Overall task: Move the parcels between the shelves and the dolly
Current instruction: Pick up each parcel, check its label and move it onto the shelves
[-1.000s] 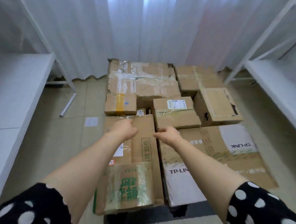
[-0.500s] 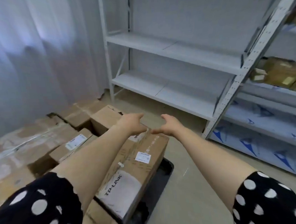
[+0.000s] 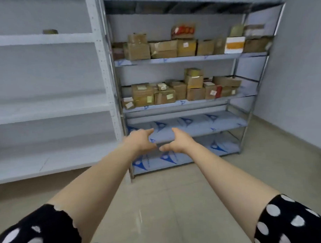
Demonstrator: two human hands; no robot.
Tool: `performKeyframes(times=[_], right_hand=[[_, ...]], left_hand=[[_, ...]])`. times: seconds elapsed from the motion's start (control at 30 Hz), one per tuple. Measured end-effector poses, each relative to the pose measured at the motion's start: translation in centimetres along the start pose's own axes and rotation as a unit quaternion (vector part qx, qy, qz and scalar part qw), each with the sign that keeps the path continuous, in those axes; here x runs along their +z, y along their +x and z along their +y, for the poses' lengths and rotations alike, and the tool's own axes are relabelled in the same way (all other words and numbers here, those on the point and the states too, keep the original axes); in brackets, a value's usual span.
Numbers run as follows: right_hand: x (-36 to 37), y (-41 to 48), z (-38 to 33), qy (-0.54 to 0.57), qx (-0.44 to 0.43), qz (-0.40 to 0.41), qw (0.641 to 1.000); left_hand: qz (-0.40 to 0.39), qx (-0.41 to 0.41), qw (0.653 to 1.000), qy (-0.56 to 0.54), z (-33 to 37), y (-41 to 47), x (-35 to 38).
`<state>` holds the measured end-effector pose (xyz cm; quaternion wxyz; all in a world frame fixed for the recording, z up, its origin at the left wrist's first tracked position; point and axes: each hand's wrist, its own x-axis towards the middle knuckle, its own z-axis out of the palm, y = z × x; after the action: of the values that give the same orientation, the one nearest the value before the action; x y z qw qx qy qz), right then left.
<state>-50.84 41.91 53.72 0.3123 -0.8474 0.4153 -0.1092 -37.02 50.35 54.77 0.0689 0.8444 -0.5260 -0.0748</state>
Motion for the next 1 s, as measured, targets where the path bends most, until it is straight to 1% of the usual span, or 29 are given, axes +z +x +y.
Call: performKeyframes(times=[0.17,0.27,0.43,0.53,0.7,0.87,1.0], right_hand=[[-11.1,3.9,11.6,0.054,0.066,0.062,0.994],[-15.9,6.0,17.2,0.082,0.09,0.099,0.988],[-22.5,11.3,25.2,0.129,0.114,0.146,0.974],[-26.2,16.1,29.1,0.147,0.129,0.177,0.965],[-32.8,26.1,33.7,0.15,0.126,0.213,0.957],[-37.7,35.0,38.2,0.149,0.124,0.2,0.96],[-41.4,41.1,42.6,0.142,0.134,0.186,0.963]], left_hand=[[0.003,0.08,0.997,-0.014,13.9,10.3,0.5],[-0.003,0.126,0.992,-0.012,20.2,15.8,1.0],[0.001,0.177,0.984,-0.012,29.1,25.3,1.6],[0.017,0.198,0.98,-0.023,33.3,31.7,2.0],[0.037,0.217,0.975,-0.021,38.8,44.1,1.9],[0.025,0.212,0.977,-0.028,44.1,55.0,1.3],[0.033,0.202,0.979,-0.021,48.0,62.4,1.7]])
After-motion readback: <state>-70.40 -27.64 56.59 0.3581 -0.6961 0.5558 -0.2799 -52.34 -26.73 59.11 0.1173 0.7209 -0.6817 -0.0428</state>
